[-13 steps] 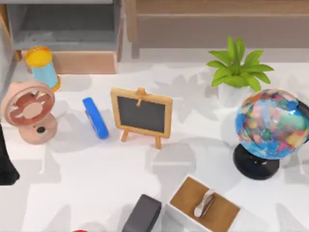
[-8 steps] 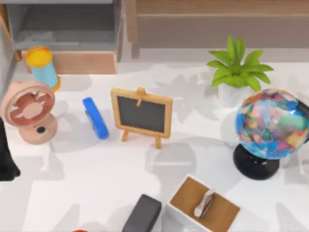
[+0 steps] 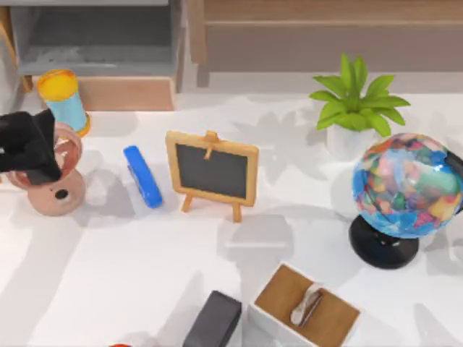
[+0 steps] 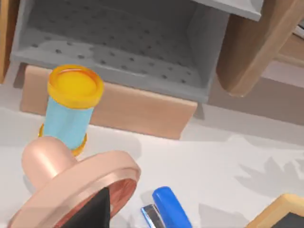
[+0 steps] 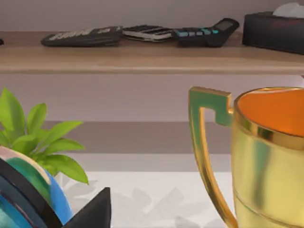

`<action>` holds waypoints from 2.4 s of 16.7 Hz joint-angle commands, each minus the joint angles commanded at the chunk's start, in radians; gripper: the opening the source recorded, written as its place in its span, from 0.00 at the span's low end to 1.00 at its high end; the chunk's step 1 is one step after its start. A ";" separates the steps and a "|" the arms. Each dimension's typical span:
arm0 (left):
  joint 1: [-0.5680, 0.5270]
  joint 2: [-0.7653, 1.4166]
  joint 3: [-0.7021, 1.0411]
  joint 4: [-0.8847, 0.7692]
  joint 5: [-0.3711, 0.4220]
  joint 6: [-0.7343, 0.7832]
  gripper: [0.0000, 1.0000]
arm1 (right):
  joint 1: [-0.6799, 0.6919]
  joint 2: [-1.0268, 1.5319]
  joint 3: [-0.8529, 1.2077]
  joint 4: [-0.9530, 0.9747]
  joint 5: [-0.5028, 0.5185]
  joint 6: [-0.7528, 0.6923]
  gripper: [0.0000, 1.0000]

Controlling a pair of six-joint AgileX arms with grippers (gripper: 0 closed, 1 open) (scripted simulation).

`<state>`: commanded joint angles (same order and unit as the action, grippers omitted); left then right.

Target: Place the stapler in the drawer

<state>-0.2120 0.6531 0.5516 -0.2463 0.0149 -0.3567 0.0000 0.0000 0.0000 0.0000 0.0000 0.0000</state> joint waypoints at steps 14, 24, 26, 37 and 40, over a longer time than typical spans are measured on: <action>-0.193 1.339 1.035 -0.676 -0.018 -0.464 1.00 | 0.000 0.000 0.000 0.000 0.000 0.000 1.00; -0.162 1.534 1.160 -0.842 -0.023 -0.498 1.00 | 0.000 0.000 0.000 0.000 0.000 0.000 1.00; -0.167 1.534 1.158 -0.838 -0.022 -0.499 1.00 | 0.000 0.000 0.000 0.000 0.000 0.000 1.00; -0.160 1.598 1.058 -0.676 -0.022 -0.495 1.00 | 0.000 0.000 0.000 0.000 0.000 0.000 1.00; -0.160 1.598 1.058 -0.676 -0.022 -0.495 0.92 | 0.000 0.000 0.000 0.000 0.000 0.000 1.00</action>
<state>-0.3721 2.2513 1.6096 -0.9227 -0.0072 -0.8514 0.0000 0.0000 0.0000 0.0000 0.0000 0.0000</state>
